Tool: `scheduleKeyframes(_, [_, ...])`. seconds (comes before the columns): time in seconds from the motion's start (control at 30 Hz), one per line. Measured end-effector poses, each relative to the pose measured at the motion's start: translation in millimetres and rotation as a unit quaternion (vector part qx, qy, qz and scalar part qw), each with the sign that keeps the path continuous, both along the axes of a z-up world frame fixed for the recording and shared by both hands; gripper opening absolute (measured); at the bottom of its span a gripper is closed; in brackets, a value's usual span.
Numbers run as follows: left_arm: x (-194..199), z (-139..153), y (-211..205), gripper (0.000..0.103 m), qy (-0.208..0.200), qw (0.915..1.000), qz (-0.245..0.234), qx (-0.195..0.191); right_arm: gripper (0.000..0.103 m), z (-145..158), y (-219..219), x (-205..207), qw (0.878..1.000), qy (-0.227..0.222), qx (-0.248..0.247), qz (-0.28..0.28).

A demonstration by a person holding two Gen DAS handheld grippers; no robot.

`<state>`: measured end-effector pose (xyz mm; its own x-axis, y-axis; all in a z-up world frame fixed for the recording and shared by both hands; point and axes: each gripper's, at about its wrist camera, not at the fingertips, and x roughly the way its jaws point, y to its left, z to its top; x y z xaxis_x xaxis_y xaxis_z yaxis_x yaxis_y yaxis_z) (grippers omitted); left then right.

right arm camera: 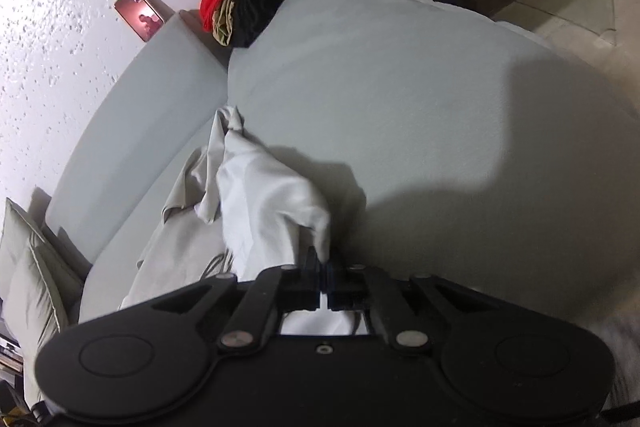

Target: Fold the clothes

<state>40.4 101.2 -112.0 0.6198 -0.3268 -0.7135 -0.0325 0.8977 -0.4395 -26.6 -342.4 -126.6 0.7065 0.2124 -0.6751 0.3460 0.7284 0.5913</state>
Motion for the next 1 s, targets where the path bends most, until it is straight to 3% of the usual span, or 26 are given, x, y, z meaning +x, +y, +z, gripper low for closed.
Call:
scheduleKeyframes(0.07, [-3,21,11,0.003,-0.012,0.9985,0.001,-0.054,0.002,9,9,-7,0.997,0.025,0.068,0.016])
scheduleKeyframes(0.13, [4,54,16,0.003,-0.034,0.9963,0.001,-0.079,0.002,28,31,-8,0.988,0.019,0.139,0.064])
scheduleKeyframes(0.23, [17,128,21,0.003,-0.097,0.9916,0.009,-0.085,0.002,96,62,8,0.983,-0.07,0.137,0.098])
scheduleKeyframes(0.3, [20,183,32,0.003,-0.149,0.9837,0.027,-0.096,0.002,147,60,22,0.978,-0.134,0.137,0.078])
scheduleKeyframes(0.4, [-1,249,66,0.003,-0.234,0.9605,0.079,-0.129,0.002,217,34,23,0.96,-0.232,0.157,0.005])
scheduleKeyframes(0.47, [-25,282,85,0.003,-0.284,0.9422,0.106,-0.144,0.002,243,11,4,0.935,-0.292,0.197,-0.04])
scheduleKeyframes(0.5, [-39,291,88,0.003,-0.298,0.9375,0.108,-0.143,0.002,249,3,-6,0.926,-0.307,0.215,-0.048])
scheduleKeyframes(0.57, [-67,307,90,0.003,-0.333,0.9273,0.11,-0.13,0.002,253,-5,-20,0.92,-0.309,0.236,-0.046])
scheduleKeyframes(0.6, [-81,315,89,0.003,-0.353,0.9214,0.109,-0.119,0.002,256,-4,-26,0.923,-0.302,0.235,-0.04])
scheduleKeyframes(0.67, [-108,332,89,0.003,-0.397,0.905,0.111,-0.105,0.002,267,1,-41,0.922,-0.314,0.225,-0.02])
scheduleKeyframes(0.77, [-144,358,93,0.003,-0.46,0.8749,0.118,-0.096,0.002,301,14,-72,0.906,-0.376,0.194,0.01])
scheduleKeyframes(0.83, [-155,371,96,0.003,-0.484,0.8614,0.122,-0.095,0.002,326,21,-92,0.888,-0.429,0.165,0.023])
scheduleKeyframes(0.9, [-157,379,98,0.003,-0.493,0.857,0.125,-0.083,0.002,344,28,-103,0.876,-0.464,0.13,0.027])
scheduleKeyframes(0.97, [-145,377,104,0.003,-0.482,0.8632,0.127,-0.079,0.002,352,32,-96,0.876,-0.467,0.118,0.03])
scheduleKeyframes(1.0, [-128,369,105,0.003,-0.464,0.8735,0.128,-0.074,0.002,354,34,-90,0.877,-0.464,0.117,0.032])
